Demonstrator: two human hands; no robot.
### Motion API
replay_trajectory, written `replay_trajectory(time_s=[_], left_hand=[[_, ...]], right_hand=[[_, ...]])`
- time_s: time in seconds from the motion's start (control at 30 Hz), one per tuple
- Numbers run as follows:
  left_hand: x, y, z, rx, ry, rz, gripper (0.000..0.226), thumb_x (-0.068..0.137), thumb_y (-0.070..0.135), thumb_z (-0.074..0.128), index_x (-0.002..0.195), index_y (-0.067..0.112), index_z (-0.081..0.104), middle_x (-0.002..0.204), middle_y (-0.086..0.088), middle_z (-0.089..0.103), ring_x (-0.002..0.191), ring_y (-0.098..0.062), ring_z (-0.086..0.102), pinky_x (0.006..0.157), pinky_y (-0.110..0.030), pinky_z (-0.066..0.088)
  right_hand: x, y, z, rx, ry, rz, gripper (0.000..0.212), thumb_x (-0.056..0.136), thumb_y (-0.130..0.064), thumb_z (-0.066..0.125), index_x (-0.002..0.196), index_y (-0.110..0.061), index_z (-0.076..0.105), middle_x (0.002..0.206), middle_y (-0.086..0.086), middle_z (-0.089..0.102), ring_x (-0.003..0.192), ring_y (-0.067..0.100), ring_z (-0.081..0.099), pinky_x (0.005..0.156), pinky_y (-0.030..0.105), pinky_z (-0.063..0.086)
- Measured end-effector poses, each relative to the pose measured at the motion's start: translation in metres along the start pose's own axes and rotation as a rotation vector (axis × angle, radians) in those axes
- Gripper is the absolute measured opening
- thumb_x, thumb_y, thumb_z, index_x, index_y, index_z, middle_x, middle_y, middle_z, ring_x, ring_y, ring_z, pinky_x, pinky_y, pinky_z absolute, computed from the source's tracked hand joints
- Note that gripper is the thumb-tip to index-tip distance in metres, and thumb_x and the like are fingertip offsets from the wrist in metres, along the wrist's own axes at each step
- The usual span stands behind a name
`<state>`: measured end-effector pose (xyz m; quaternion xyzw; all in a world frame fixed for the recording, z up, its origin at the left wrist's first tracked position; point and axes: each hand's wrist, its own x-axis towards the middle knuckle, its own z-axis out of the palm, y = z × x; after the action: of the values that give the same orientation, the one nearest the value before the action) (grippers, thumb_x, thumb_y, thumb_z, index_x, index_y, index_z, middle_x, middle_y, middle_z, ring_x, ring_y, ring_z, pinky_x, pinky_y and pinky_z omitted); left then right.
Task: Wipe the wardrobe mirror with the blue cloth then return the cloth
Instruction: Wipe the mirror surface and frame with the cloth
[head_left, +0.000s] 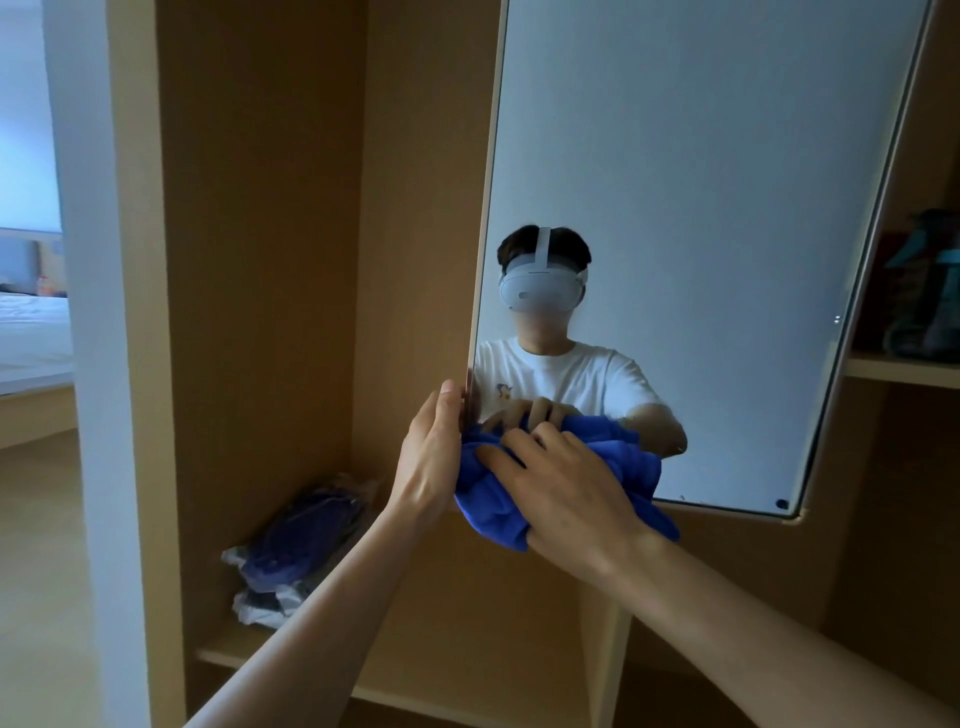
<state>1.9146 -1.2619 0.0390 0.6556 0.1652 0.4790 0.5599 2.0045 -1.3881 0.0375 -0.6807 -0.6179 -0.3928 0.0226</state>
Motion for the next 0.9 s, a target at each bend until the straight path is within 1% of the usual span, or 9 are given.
replay_trajectory(time_s=[0.1, 0.17, 0.3, 0.43, 0.5, 0.6, 0.7, 0.83, 0.9], left_hand=[[-0.003, -0.002, 0.001, 0.014, 0.003, 0.011, 0.055, 0.092, 0.069, 0.034, 0.107, 0.029, 0.069, 0.107, 0.004, 0.074, 0.106, -0.017, 0.068, 0.1, -0.05, 0.052], [-0.003, -0.004, 0.003, 0.028, 0.004, 0.02, 0.054, 0.089, 0.072, 0.035, 0.106, 0.032, 0.068, 0.109, 0.003, 0.073, 0.107, -0.019, 0.068, 0.1, -0.052, 0.051], [-0.006, -0.007, 0.005, 0.067, 0.022, 0.046, 0.049, 0.088, 0.071, 0.036, 0.104, 0.035, 0.065, 0.114, -0.001, 0.068, 0.11, -0.018, 0.065, 0.105, -0.049, 0.047], [-0.009, -0.007, 0.008, 0.089, 0.025, 0.071, 0.06, 0.085, 0.072, 0.036, 0.123, 0.033, 0.061, 0.119, 0.002, 0.063, 0.114, -0.016, 0.061, 0.106, -0.048, 0.046], [-0.01, -0.006, 0.008, 0.094, 0.028, 0.081, 0.059, 0.085, 0.071, 0.036, 0.125, 0.033, 0.059, 0.119, 0.004, 0.062, 0.114, -0.016, 0.06, 0.106, -0.049, 0.046], [-0.012, -0.006, 0.009, 0.098, 0.032, 0.09, 0.059, 0.085, 0.071, 0.037, 0.125, 0.034, 0.059, 0.119, 0.006, 0.062, 0.114, -0.014, 0.06, 0.106, -0.048, 0.047], [-0.01, -0.007, 0.008, 0.094, 0.029, 0.082, 0.054, 0.084, 0.072, 0.039, 0.121, 0.038, 0.061, 0.118, 0.004, 0.065, 0.114, -0.015, 0.062, 0.105, -0.048, 0.048], [-0.009, -0.006, 0.008, 0.114, 0.033, 0.078, 0.05, 0.083, 0.071, 0.041, 0.116, 0.039, 0.06, 0.12, 0.003, 0.064, 0.111, -0.014, 0.063, 0.103, -0.046, 0.05], [-0.01, -0.005, 0.008, 0.145, 0.033, 0.08, 0.046, 0.085, 0.066, 0.042, 0.118, 0.038, 0.055, 0.123, 0.004, 0.061, 0.113, -0.013, 0.06, 0.104, -0.045, 0.049]], right_hand=[[0.002, 0.017, -0.012, -0.008, 0.03, 0.029, 0.069, 0.067, -0.01, 0.077, 0.132, -0.018, 0.056, 0.116, 0.006, 0.063, 0.101, 0.029, 0.057, 0.082, 0.04, 0.051], [0.008, 0.029, -0.024, -0.037, 0.071, 0.056, 0.073, 0.066, -0.003, 0.075, 0.135, -0.016, 0.055, 0.122, 0.012, 0.062, 0.108, 0.035, 0.057, 0.086, 0.044, 0.051], [0.021, 0.058, -0.056, -0.088, 0.167, 0.093, 0.068, 0.07, 0.001, 0.071, 0.134, -0.013, 0.056, 0.117, 0.01, 0.061, 0.1, 0.03, 0.055, 0.084, 0.041, 0.046], [0.03, 0.084, -0.075, -0.035, 0.219, 0.13, 0.062, 0.072, 0.002, 0.066, 0.132, -0.011, 0.057, 0.112, 0.01, 0.063, 0.095, 0.033, 0.057, 0.077, 0.044, 0.049], [0.031, 0.087, -0.074, -0.036, 0.229, 0.118, 0.058, 0.073, 0.001, 0.065, 0.13, -0.01, 0.058, 0.109, 0.01, 0.064, 0.091, 0.033, 0.056, 0.073, 0.045, 0.049], [0.026, 0.083, -0.064, -0.089, 0.255, 0.07, 0.051, 0.075, -0.002, 0.064, 0.125, -0.01, 0.06, 0.105, 0.007, 0.063, 0.086, 0.029, 0.053, 0.07, 0.04, 0.041], [0.013, 0.071, -0.046, -0.15, 0.221, 0.024, 0.046, 0.078, -0.006, 0.06, 0.123, -0.011, 0.058, 0.106, 0.009, 0.061, 0.09, 0.028, 0.05, 0.076, 0.04, 0.038], [-0.012, 0.054, -0.017, -0.129, 0.125, -0.003, 0.059, 0.074, -0.006, 0.062, 0.131, -0.011, 0.051, 0.114, 0.013, 0.058, 0.098, 0.033, 0.052, 0.086, 0.046, 0.046], [-0.025, 0.047, -0.004, -0.102, 0.061, -0.019, 0.057, 0.078, -0.008, 0.06, 0.133, -0.013, 0.047, 0.115, 0.01, 0.057, 0.097, 0.03, 0.051, 0.088, 0.046, 0.046]])
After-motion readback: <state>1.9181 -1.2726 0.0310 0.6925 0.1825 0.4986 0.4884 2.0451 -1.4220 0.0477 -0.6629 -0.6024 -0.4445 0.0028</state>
